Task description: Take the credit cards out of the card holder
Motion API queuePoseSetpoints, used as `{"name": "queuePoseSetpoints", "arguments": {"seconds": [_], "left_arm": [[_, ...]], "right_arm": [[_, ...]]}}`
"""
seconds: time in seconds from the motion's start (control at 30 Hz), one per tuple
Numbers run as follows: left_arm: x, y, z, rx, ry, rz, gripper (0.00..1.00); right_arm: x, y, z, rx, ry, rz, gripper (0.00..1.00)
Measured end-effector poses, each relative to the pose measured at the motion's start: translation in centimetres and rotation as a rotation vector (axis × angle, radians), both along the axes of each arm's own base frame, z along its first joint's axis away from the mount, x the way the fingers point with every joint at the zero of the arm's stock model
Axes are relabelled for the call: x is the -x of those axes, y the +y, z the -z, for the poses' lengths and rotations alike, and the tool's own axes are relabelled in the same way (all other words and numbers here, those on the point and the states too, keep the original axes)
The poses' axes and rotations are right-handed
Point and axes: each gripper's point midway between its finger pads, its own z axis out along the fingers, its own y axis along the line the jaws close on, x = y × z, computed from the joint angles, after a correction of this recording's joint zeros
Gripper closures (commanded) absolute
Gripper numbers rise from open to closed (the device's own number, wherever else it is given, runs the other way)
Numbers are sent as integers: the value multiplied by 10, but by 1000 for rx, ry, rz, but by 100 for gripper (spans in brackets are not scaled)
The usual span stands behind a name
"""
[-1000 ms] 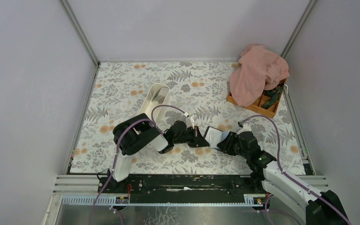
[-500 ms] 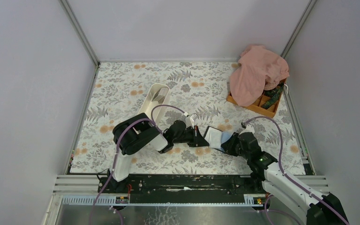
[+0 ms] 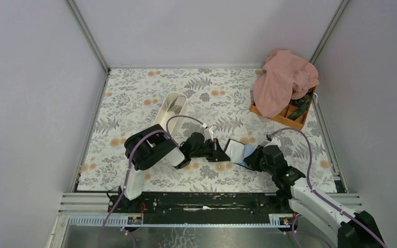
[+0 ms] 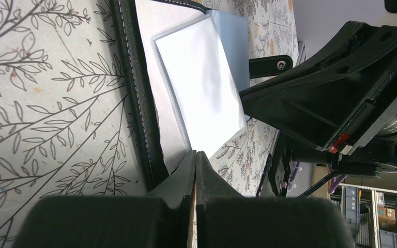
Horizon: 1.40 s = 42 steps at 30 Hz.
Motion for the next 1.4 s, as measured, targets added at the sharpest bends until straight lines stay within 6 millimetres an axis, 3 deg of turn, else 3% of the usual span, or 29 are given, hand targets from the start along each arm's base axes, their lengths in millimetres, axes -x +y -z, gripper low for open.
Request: {"name": "queuePoseSetpoints", "arguments": {"seconds": [0.97, 1.27, 1.4], "left_arm": [[0, 0, 0, 14, -2, 12, 100], [-1, 1, 0, 15, 0, 14, 100], [-1, 1, 0, 15, 0, 13, 100]], "right_arm": [[4, 22, -2, -106, -22, -91, 75], [4, 22, 1, -148, -56, -75, 99], [3, 23, -5, -161, -77, -71, 100]]}}
